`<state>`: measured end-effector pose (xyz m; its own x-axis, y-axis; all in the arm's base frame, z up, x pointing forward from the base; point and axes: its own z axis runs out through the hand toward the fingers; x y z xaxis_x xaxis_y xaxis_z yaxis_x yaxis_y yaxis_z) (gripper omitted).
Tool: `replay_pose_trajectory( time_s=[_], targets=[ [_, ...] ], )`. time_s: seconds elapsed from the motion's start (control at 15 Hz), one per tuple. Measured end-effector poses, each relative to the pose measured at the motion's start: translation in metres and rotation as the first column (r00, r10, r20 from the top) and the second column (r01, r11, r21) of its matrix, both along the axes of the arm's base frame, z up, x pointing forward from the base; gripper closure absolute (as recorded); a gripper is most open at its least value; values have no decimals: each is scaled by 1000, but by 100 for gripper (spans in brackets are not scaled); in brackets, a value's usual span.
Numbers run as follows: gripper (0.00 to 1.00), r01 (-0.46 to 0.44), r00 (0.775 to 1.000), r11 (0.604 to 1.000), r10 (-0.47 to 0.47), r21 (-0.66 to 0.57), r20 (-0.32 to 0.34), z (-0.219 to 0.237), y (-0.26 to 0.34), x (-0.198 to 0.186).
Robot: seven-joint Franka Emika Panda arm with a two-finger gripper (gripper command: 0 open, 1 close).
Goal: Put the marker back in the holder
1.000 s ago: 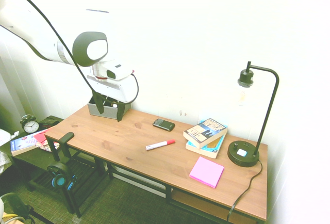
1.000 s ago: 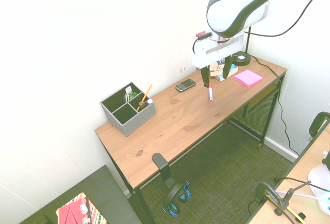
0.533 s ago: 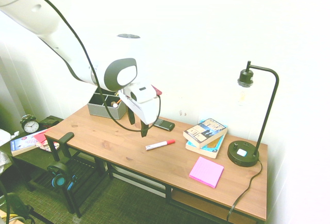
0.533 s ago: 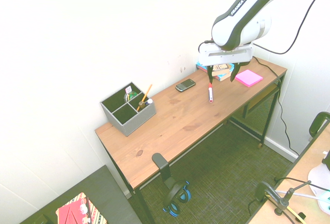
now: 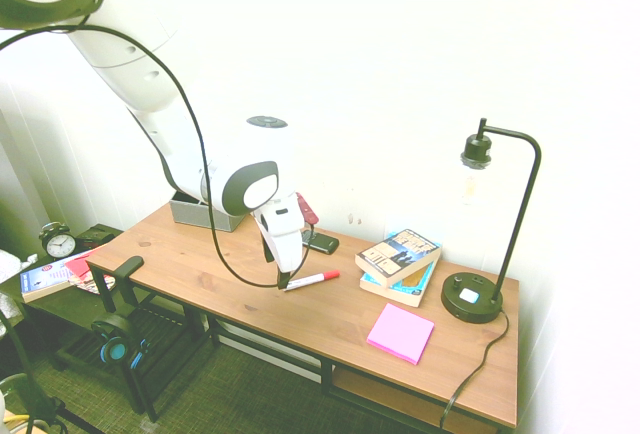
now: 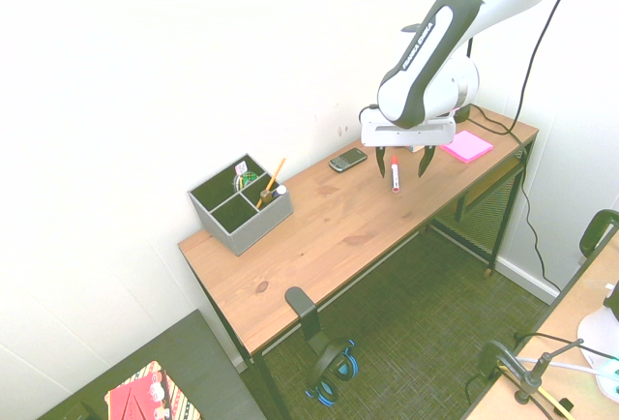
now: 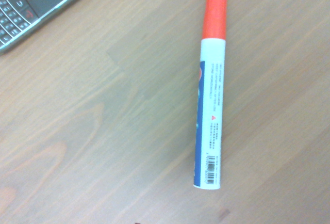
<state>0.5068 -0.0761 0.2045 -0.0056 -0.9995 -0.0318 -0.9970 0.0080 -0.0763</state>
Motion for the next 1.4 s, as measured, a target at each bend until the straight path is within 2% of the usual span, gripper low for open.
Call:
replay_pose_trajectory(
  time_s=[0.27, 0.33, 0.93, 1.4],
  targets=[
    [0, -17, 1000, 1000, 17, 15, 10, -16, -11, 8],
    [100, -22, 1000, 1000, 22, 18, 10, -19, -14, 8],
    [100, -18, 1000, 999, 18, 46, 12, -44, -30, 26],
    [100, -28, 999, 998, 27, 51, 18, -47, -31, 29]
  ],
)
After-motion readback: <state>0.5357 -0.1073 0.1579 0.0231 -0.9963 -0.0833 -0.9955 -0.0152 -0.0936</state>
